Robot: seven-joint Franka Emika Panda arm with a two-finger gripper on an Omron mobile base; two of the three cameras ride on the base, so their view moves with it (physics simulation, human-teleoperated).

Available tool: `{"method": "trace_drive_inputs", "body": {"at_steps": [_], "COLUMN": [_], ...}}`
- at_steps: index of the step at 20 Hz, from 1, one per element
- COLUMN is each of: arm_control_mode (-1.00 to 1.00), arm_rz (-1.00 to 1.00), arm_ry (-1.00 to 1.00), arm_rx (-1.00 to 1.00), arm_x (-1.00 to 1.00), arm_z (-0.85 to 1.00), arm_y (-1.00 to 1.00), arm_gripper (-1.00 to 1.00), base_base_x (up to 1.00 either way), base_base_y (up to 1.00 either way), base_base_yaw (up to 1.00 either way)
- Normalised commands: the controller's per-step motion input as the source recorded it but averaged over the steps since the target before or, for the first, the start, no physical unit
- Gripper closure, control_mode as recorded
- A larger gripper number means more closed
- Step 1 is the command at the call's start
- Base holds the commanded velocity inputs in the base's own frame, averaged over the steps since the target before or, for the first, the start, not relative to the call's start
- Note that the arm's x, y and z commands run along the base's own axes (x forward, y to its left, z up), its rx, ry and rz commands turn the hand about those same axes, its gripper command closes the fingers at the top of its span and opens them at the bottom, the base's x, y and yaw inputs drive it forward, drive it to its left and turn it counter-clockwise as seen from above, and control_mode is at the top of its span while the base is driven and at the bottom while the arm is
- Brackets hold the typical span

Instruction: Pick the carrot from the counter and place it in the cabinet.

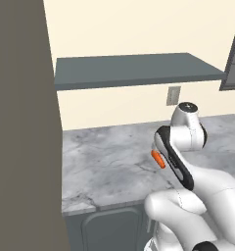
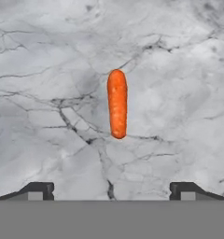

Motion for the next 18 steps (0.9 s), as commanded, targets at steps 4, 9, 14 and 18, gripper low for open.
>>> {"method": "trace_drive_inputs", "body": {"at_steps": [4,9,14,18], "arm_control_mode": [-1.00,-1.00,-1.00,-1.00], "arm_rz": [0.00,0.00,0.00,0.00], "arm_ry": [-0.04,-0.01,0.00,0.00], "arm_rx": [0.03,0.05,0.02,0.00], "arm_x": [0.53,0.73,0.55,0.18], "arm_z": [-0.37,-0.35,-0.31,-0.38], "arm_y": [-0.27,-0.07,0.00,0.00], "arm_gripper": [-1.00,-1.00,-1.00,-1.00], "base_base_x": [0.00,0.00,0.00,0.00], "base_base_y": [0.00,0.00,0.00,0.00], "base_base_yaw": [0.00,0.00,0.00,0.00]}}
